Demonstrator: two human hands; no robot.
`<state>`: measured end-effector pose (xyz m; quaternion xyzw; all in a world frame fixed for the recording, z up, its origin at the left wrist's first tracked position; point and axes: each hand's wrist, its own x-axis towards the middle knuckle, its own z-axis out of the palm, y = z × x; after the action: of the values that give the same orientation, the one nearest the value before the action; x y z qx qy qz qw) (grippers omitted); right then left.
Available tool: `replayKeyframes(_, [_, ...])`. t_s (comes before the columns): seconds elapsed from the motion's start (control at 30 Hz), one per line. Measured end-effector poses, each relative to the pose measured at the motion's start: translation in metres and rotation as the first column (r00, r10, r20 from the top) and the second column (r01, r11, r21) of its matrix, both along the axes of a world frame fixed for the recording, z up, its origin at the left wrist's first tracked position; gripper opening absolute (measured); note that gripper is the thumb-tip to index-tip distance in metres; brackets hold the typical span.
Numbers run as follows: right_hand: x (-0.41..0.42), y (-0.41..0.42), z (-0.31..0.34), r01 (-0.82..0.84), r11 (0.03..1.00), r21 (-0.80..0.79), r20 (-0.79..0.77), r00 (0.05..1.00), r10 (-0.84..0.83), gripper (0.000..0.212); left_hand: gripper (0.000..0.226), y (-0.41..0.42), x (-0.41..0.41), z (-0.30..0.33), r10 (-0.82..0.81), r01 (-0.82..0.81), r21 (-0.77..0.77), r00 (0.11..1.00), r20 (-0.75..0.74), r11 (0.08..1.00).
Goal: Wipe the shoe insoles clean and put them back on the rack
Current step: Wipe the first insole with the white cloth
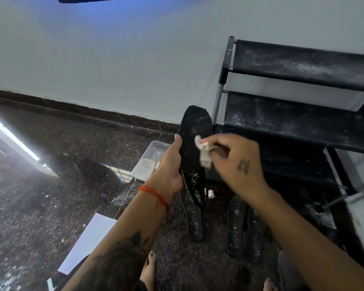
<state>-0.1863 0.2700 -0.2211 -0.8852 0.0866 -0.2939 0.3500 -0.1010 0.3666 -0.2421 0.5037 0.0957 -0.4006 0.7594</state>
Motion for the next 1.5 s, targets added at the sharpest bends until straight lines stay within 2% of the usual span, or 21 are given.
replayKeyframes(0.07, [-0.011,0.025,-0.008,-0.114,0.993,0.014,-0.013,0.993,0.114,0.026,0.060,0.000,0.000,-0.001,-0.006,0.005,-0.020,1.000,-0.029,1.000])
replayKeyframes(0.17, [-0.008,0.032,-0.026,-0.157,0.987,-0.045,-0.016,0.988,0.156,0.026,0.059,0.001,-0.001,0.002,0.010,-0.012,-0.033,0.998,-0.056,0.999])
replayKeyframes(0.23, [0.002,0.019,-0.030,-0.171,0.979,-0.111,-0.080,0.983,0.163,0.027,0.060,0.001,0.000,-0.002,-0.007,0.006,-0.032,1.000,-0.026,0.999])
replayKeyframes(0.3, [0.008,0.004,-0.031,-0.164,0.972,-0.166,-0.129,0.981,0.144,0.030,0.071,0.000,-0.001,-0.004,-0.064,0.065,-0.062,0.998,0.010,0.996])
replayKeyframes(0.37, [0.012,-0.011,-0.034,-0.114,0.978,-0.175,-0.118,0.989,0.094,0.031,0.074,-0.001,-0.002,-0.006,-0.107,0.108,-0.043,0.994,0.024,0.993])
replayKeyframes(0.43, [0.014,-0.025,-0.037,-0.033,0.994,-0.104,-0.074,0.997,0.026,0.023,0.066,-0.002,-0.002,-0.006,-0.124,0.124,-0.023,0.992,0.015,0.992])
replayKeyframes(0.53, [0.014,-0.031,-0.031,0.038,0.997,0.067,0.022,0.999,-0.039,0.014,0.056,-0.003,0.002,-0.007,-0.062,0.061,-0.020,0.998,-0.024,0.998])
replayKeyframes(0.6, [0.011,-0.018,-0.026,-0.086,0.980,0.178,0.026,0.996,0.083,0.010,0.058,-0.004,0.004,-0.008,-0.024,0.024,-0.005,1.000,-0.019,1.000])
replayKeyframes(0.67, [0.006,0.000,-0.028,-0.264,0.942,0.209,-0.019,0.961,0.274,0.012,0.063,-0.004,0.004,-0.007,0.000,-0.001,-0.015,0.999,-0.047,1.000])
replayKeyframes(0.7, [0.005,0.006,-0.030,-0.324,0.928,0.183,-0.045,0.940,0.337,0.016,0.065,-0.004,0.004,-0.007,0.014,-0.016,-0.029,0.998,-0.064,0.999])
replayKeyframes(0.77, [0.005,0.007,-0.036,-0.352,0.931,0.100,-0.085,0.929,0.360,0.025,0.066,-0.003,0.004,-0.007,0.016,-0.019,-0.031,0.997,-0.075,0.999])
replayKeyframes(0.9, [0.010,-0.008,-0.039,-0.247,0.961,-0.124,-0.148,0.962,0.228,0.025,0.063,-0.003,0.002,-0.007,-0.046,0.046,0.001,0.998,-0.049,0.999])
replayKeyframes(0.97, [0.011,-0.018,-0.039,-0.134,0.975,-0.176,-0.131,0.985,0.112,0.019,0.059,-0.003,0.000,-0.005,-0.081,0.082,0.014,0.996,-0.042,0.997])
replayKeyframes(1.03, [0.012,-0.026,-0.036,-0.009,0.994,-0.110,-0.049,0.999,0.004,0.017,0.057,-0.002,0.000,-0.004,-0.090,0.090,0.002,0.995,-0.053,0.996])
replayKeyframes(1.1, [0.011,-0.028,-0.028,0.023,0.998,0.062,0.032,0.999,-0.025,0.019,0.056,-0.001,0.002,-0.004,-0.068,0.067,-0.014,0.996,-0.054,0.998])
replayKeyframes(1.17, [0.008,-0.018,-0.022,-0.122,0.972,0.199,0.028,0.992,0.119,0.015,0.056,0.000,0.005,-0.005,-0.046,0.046,-0.006,0.998,-0.044,0.999])
replayKeyframes(1.2, [0.007,-0.010,-0.021,-0.225,0.951,0.211,-0.014,0.972,0.233,0.015,0.058,0.001,0.005,-0.005,-0.044,0.044,-0.002,0.998,-0.048,0.999])
replayKeyframes(1.27, [0.004,0.004,-0.025,-0.373,0.913,0.167,-0.112,0.913,0.393,0.018,0.065,0.001,0.005,-0.005,-0.048,0.046,-0.029,0.995,-0.087,0.999])
replayKeyframes(1.3, [0.004,0.006,-0.029,-0.394,0.910,0.129,-0.141,0.901,0.410,0.020,0.068,0.002,0.005,-0.005,-0.054,0.050,-0.045,0.993,-0.104,0.998])
replayKeyframes(1.4, [0.008,-0.002,-0.036,-0.329,0.944,-0.038,-0.162,0.934,0.319,0.024,0.068,0.003,0.005,-0.006,-0.077,0.074,-0.039,0.993,-0.089,0.996])
replayKeyframes(1.5, [0.010,-0.016,-0.037,-0.155,0.975,-0.159,-0.138,0.981,0.133,0.023,0.064,0.002,0.004,-0.005,-0.096,0.094,-0.035,0.993,-0.070,0.995])
